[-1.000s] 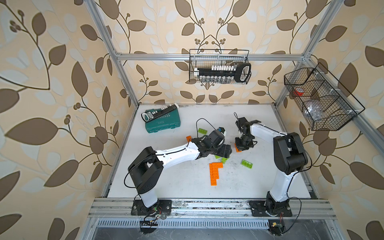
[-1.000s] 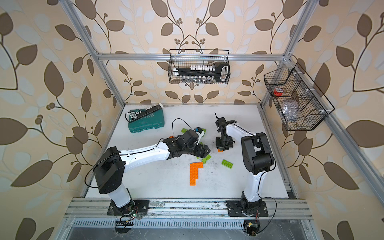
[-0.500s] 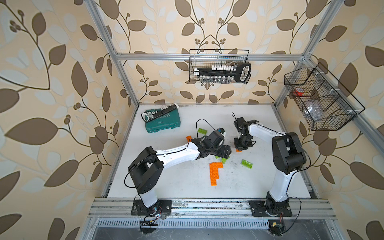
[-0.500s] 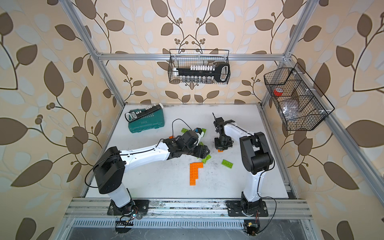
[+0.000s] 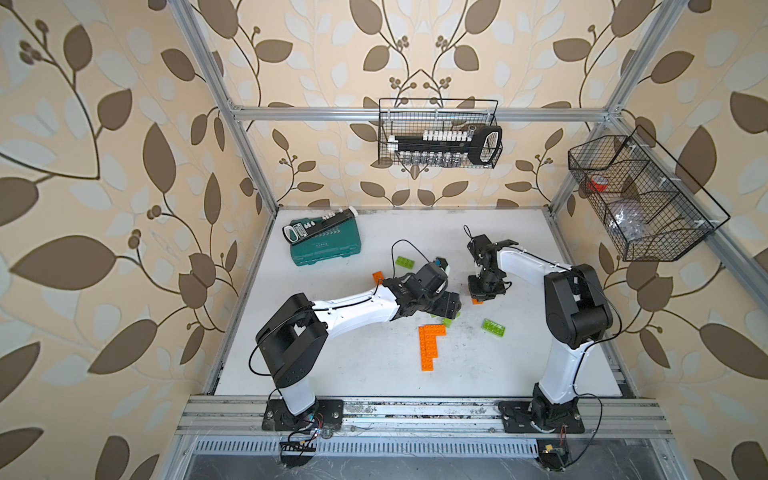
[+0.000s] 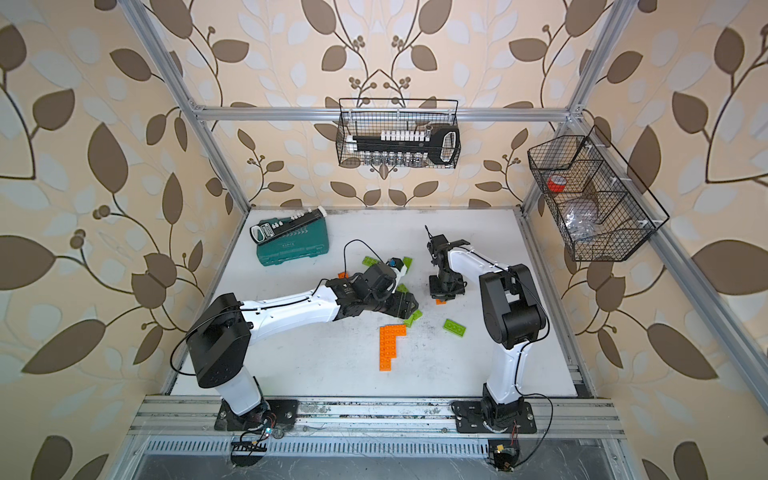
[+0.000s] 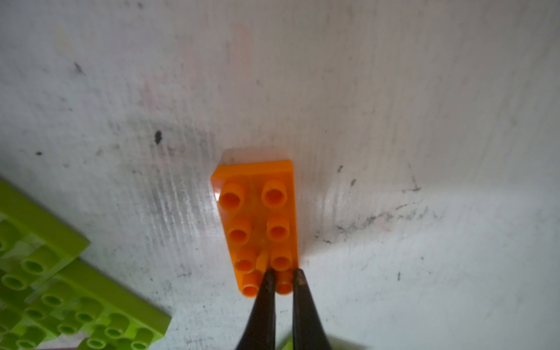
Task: Assemble a small pinwheel with lego
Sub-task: Pick up the lego brick from the center of the board.
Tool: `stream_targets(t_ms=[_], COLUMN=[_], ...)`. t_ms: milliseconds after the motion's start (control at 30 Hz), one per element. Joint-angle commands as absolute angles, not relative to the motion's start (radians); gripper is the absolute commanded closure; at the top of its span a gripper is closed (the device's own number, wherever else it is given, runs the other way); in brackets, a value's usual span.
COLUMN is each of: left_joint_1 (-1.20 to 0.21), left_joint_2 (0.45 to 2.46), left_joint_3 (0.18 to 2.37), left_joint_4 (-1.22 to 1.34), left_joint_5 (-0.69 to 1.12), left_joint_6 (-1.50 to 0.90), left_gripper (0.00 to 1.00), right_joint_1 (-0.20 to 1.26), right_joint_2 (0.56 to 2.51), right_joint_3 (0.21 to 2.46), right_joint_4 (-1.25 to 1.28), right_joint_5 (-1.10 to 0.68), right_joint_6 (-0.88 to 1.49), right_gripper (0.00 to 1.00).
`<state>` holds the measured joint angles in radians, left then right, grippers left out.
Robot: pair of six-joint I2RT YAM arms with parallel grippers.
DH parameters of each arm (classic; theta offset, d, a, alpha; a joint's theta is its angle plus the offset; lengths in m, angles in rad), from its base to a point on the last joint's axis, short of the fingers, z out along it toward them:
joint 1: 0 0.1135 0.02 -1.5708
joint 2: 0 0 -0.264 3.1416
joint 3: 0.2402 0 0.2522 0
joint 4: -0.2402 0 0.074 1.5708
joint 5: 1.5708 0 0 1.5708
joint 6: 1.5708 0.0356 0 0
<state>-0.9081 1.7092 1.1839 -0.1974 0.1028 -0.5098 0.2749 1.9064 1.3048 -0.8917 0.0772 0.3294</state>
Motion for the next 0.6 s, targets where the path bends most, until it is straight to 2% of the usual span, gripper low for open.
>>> stream_targets(t_ms=[0, 267, 567], left_joint_1=[-0.898, -0.874, -0.834], left_joint_2=[1.645, 1.546, 1.387], left_joint_3=[1.173, 1.091, 0.942], left_joint_4=[-0.195, -0.193, -0.199], left_joint_5=[0.084, 0.073, 0.064], left_joint_6=[-0.531, -0.566, -0.606], left_gripper=[0.18, 0.18, 0.17], right_joint_1=[0.282, 0.319, 0.483], right_joint_2=[1.863, 1.754, 1.639], right_joint_3=[1.275, 1.216, 1.205], right_joint_4=[-0.899, -0.903, -0.97], right_joint_5=[0.116, 0.143, 0.17], right_joint_6=[0.36, 0.439, 0.598], right_gripper=[0.92, 0.92, 0.92])
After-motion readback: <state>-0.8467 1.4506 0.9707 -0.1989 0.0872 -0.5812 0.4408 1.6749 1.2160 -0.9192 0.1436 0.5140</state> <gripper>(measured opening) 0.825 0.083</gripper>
